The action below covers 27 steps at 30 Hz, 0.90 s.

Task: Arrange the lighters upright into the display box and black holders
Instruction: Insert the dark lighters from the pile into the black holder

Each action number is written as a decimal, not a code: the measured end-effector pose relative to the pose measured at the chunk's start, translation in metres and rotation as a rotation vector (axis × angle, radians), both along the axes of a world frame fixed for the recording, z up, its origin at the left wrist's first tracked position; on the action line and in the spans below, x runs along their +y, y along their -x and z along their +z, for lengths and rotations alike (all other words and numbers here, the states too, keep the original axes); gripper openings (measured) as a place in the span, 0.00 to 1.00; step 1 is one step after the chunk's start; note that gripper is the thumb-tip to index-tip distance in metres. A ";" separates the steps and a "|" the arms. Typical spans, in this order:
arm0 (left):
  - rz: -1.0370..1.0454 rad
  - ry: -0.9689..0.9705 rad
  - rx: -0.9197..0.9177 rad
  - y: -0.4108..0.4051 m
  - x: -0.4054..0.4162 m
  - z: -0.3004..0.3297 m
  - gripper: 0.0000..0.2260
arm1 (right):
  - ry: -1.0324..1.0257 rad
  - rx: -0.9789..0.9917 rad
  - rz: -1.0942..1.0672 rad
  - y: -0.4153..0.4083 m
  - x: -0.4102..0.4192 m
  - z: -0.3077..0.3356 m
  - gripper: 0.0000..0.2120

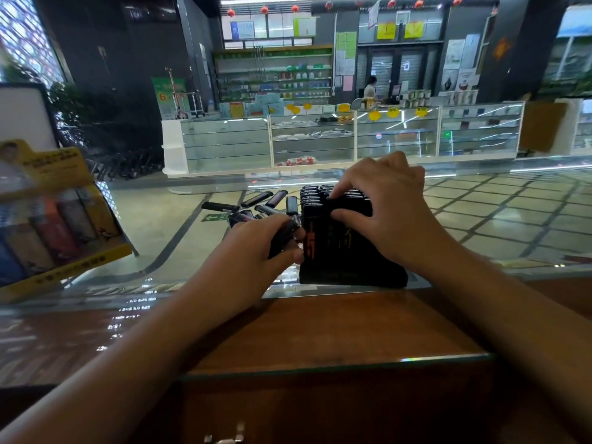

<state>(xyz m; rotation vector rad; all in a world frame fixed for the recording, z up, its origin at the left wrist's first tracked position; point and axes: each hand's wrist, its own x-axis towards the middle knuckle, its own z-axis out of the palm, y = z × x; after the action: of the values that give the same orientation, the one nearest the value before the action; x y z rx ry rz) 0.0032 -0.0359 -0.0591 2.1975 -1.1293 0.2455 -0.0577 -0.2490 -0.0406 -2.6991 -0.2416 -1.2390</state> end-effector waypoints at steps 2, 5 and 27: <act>-0.019 0.038 0.031 0.000 0.000 0.000 0.04 | -0.024 0.027 -0.016 0.000 -0.001 -0.001 0.12; -0.076 0.126 0.114 0.004 0.001 0.002 0.05 | -0.051 0.003 -0.034 0.000 -0.002 -0.004 0.15; -0.315 0.503 0.617 0.026 -0.009 0.014 0.11 | -0.319 0.135 0.543 0.014 0.034 -0.010 0.27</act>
<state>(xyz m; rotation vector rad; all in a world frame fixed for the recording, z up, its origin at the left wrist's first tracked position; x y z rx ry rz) -0.0231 -0.0453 -0.0451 1.4704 -0.9116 -0.2509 -0.0717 -0.2147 -0.0503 -2.2180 -0.6450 -0.8463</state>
